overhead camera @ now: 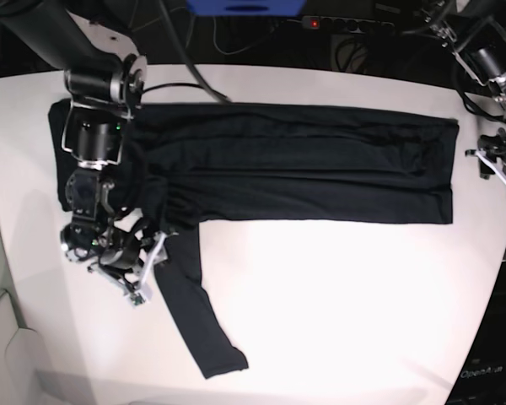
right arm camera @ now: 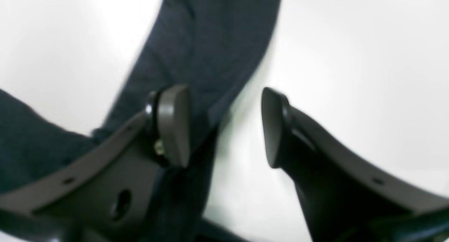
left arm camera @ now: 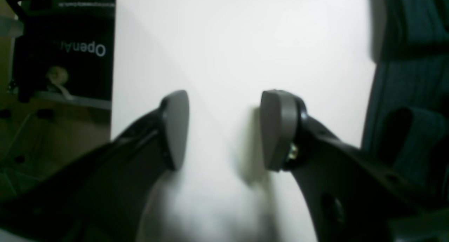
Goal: Fold the T-shirt properly
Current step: 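Grasp the long black sleeve near its seam with the right gripper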
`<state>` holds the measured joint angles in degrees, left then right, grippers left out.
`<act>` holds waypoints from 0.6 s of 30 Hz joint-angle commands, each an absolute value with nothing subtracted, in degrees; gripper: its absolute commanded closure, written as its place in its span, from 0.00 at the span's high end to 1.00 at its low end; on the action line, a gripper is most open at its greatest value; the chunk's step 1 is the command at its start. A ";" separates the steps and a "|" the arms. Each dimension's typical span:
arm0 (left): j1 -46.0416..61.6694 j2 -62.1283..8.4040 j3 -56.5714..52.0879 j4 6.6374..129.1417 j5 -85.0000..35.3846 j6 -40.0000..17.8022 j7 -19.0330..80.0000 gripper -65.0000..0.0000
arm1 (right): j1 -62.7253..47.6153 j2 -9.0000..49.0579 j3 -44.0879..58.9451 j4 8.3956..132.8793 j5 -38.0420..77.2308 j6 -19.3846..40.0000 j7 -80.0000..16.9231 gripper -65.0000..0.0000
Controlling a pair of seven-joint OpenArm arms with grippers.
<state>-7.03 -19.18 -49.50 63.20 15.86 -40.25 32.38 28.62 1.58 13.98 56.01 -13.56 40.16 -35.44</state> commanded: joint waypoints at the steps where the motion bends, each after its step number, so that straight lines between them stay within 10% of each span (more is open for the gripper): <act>1: -7.87 -20.44 -49.63 64.13 15.25 -40.00 31.34 0.49 | 30.99 2.07 13.85 55.78 -12.18 40.00 -32.92 0.51; 18: -7.87 -20.44 -49.63 64.13 15.34 -40.00 31.34 0.49 | 35.82 4.88 13.85 43.12 -12.18 40.00 -23.08 0.51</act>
<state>-7.03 -19.18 -49.50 63.20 15.88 -40.27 32.36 33.89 4.69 13.78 42.30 -13.08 40.16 -24.40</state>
